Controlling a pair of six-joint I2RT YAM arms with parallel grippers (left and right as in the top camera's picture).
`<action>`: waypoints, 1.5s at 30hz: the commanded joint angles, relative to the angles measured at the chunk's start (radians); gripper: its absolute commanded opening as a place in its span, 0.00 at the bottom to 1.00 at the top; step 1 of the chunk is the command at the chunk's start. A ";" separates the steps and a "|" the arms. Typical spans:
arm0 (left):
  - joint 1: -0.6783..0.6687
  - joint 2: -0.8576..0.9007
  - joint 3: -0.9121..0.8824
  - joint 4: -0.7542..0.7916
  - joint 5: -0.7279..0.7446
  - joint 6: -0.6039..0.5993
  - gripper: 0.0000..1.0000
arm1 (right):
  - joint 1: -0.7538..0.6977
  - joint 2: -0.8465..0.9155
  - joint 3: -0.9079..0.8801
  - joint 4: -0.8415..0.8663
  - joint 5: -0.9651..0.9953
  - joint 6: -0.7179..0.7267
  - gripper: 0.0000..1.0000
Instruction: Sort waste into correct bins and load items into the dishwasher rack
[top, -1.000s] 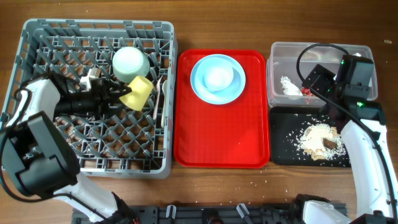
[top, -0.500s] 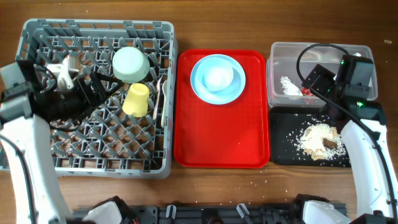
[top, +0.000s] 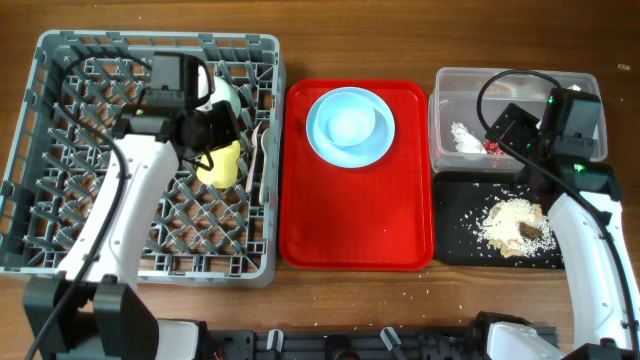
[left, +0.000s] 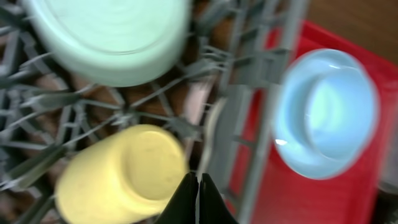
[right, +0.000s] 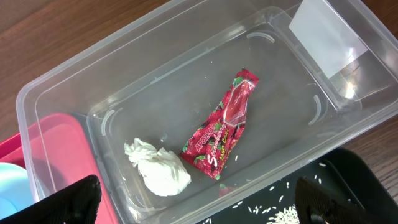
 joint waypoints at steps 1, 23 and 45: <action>-0.002 0.043 0.004 -0.014 -0.144 -0.057 0.04 | -0.003 0.003 0.019 0.000 -0.008 -0.011 1.00; -0.002 -0.209 0.008 -0.194 -0.126 -0.107 0.05 | -0.003 0.003 0.019 -0.001 -0.009 -0.010 1.00; -0.312 0.076 -0.084 -0.121 -0.094 -0.103 0.04 | -0.003 0.003 0.019 0.000 -0.009 -0.010 1.00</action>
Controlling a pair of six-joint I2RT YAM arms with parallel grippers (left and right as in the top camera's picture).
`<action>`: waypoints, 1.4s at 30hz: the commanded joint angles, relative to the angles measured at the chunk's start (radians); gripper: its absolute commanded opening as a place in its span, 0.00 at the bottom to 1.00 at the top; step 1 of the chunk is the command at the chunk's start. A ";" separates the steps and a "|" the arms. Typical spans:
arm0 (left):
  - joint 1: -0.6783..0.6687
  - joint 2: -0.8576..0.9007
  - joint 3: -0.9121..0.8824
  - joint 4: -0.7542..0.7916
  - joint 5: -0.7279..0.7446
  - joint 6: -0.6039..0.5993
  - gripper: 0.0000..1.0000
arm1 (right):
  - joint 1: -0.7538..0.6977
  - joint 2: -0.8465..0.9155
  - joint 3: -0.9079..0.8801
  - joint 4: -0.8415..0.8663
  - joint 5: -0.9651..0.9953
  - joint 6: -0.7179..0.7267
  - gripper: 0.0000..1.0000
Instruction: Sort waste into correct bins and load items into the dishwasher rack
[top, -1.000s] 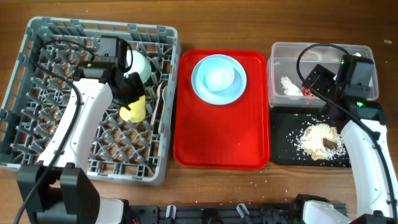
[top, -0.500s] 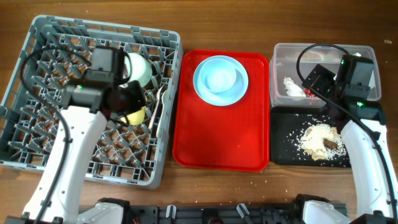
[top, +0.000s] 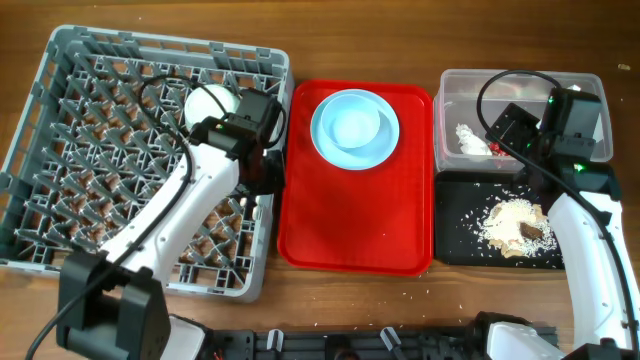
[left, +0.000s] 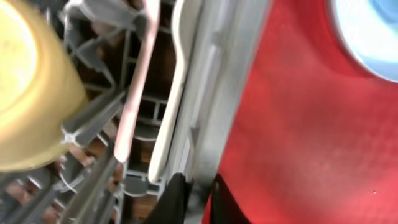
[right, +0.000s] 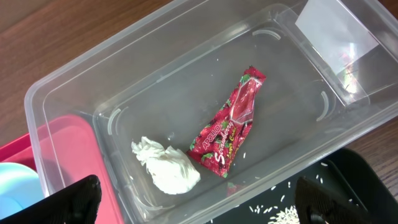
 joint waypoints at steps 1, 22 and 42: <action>-0.011 0.032 -0.009 0.071 0.018 -0.024 0.04 | -0.003 0.003 0.019 0.000 -0.009 -0.011 1.00; -0.057 0.037 -0.103 0.058 0.022 0.030 0.04 | -0.003 0.003 0.019 0.000 -0.009 -0.011 1.00; -0.029 -0.084 0.093 0.029 -0.236 0.026 0.71 | -0.003 0.003 0.019 0.000 -0.009 -0.010 1.00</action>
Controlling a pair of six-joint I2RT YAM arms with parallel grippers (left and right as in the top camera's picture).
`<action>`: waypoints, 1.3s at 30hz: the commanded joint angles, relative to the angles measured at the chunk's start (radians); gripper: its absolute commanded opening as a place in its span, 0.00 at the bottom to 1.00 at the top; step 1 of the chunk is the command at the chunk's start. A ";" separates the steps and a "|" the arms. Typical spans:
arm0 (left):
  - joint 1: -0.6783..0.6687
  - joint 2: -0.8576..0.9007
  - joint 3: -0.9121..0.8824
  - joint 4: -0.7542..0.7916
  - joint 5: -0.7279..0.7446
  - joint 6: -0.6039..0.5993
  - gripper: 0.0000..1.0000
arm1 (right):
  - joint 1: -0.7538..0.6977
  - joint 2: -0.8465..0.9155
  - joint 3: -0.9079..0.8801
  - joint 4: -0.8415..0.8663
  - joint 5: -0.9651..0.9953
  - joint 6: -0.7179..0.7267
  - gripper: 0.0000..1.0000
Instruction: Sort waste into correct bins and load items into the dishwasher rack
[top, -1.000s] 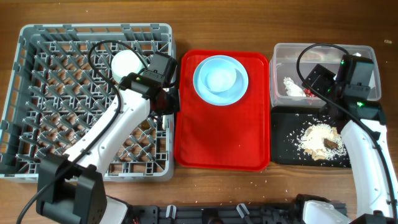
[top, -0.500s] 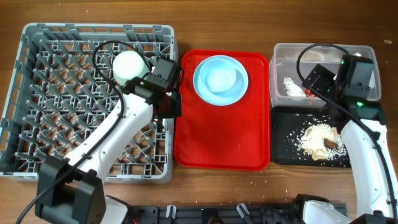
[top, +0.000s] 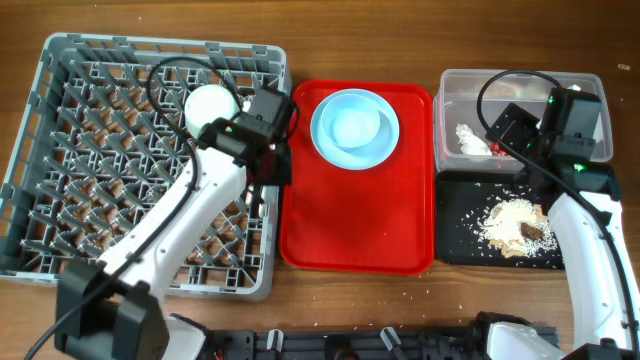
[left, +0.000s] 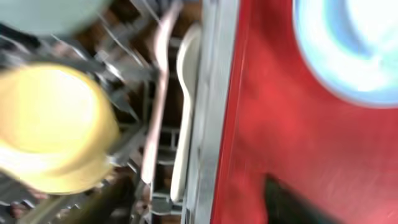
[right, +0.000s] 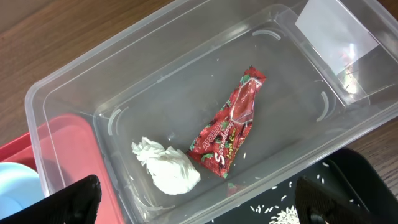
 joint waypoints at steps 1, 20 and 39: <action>0.063 -0.053 0.048 0.005 -0.087 -0.005 0.71 | -0.003 0.003 0.018 0.000 -0.008 -0.011 1.00; 0.239 0.091 0.048 -0.031 -0.042 0.105 0.86 | -0.003 0.003 0.018 0.000 -0.009 -0.011 1.00; 0.239 0.096 0.048 -0.048 0.002 0.127 0.62 | -0.003 0.003 0.018 0.000 -0.009 -0.011 1.00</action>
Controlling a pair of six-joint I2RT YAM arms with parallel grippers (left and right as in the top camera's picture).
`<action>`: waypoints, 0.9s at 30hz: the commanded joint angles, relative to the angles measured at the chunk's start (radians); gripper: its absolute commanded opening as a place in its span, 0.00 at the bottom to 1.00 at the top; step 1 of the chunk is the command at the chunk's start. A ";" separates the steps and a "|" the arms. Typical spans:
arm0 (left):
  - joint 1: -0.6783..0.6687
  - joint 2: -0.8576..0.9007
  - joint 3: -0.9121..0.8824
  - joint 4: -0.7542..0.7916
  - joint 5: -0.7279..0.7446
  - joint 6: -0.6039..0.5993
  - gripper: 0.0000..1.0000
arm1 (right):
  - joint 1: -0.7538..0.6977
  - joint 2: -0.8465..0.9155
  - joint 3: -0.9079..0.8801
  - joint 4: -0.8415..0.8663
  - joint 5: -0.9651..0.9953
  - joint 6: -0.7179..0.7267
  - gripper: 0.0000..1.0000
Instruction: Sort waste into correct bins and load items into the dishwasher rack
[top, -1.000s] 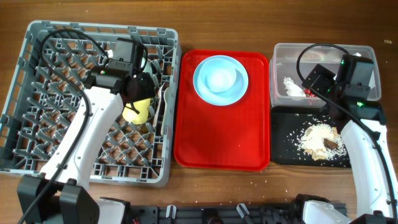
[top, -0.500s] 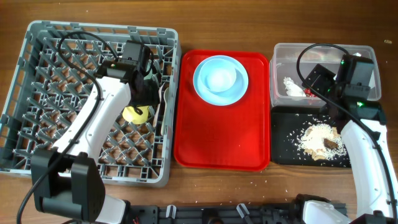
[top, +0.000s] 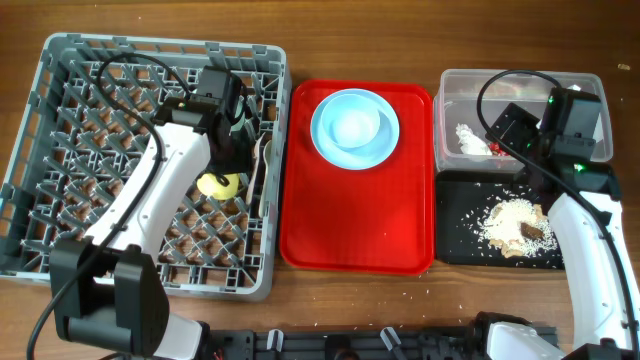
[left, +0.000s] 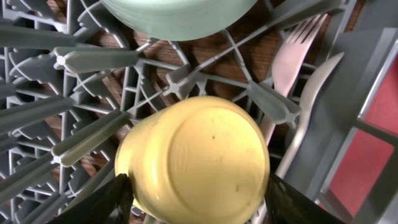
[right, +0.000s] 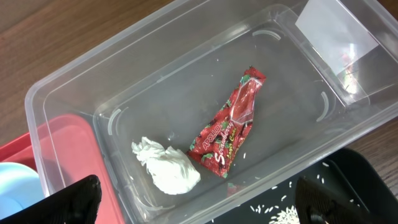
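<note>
A yellow cup (left: 193, 155) stands upside down in the grey dishwasher rack (top: 60, 150). My left gripper (left: 199, 186) has a finger pressed against each side of it. In the overhead view the left gripper (top: 226, 160) is just above the yellow cup (top: 220, 184). A pale green bowl (left: 180, 12), a pink fork (left: 292, 50) and a white utensil (left: 311, 106) lie beside the cup. A blue bowl on a blue plate (top: 353, 125) sits on the red tray (top: 360, 220). My right gripper (right: 199, 190) hangs open over the clear bin (top: 520, 80).
The clear bin holds a red wrapper (right: 227, 134) and a crumpled white tissue (right: 165, 168). In front of it a black tray (top: 460, 240) carries rice and brown scraps (top: 515, 225). The rack sits skewed, its right wall close to the red tray.
My left gripper has moved from the rack's right wall beside the red tray to the yellow cup, with its fingers now around it. The right arm has not moved.
My left gripper was shut beside the yellow cup, and the rack stood square and further left. Then the gripper was at the rack's right wall, and the rack stood nearer the tray and skewed. It stayed there, and now it is on the cup.
</note>
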 joint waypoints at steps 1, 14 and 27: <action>0.001 0.012 0.012 0.014 0.009 0.015 0.60 | -0.003 0.003 0.018 0.000 -0.009 -0.011 1.00; -0.017 -0.147 0.014 0.113 0.078 -0.072 0.72 | -0.003 0.003 0.018 0.000 -0.008 -0.011 1.00; -0.162 0.109 0.014 0.389 0.050 -0.061 0.50 | 0.003 0.003 0.018 0.000 -0.008 -0.011 1.00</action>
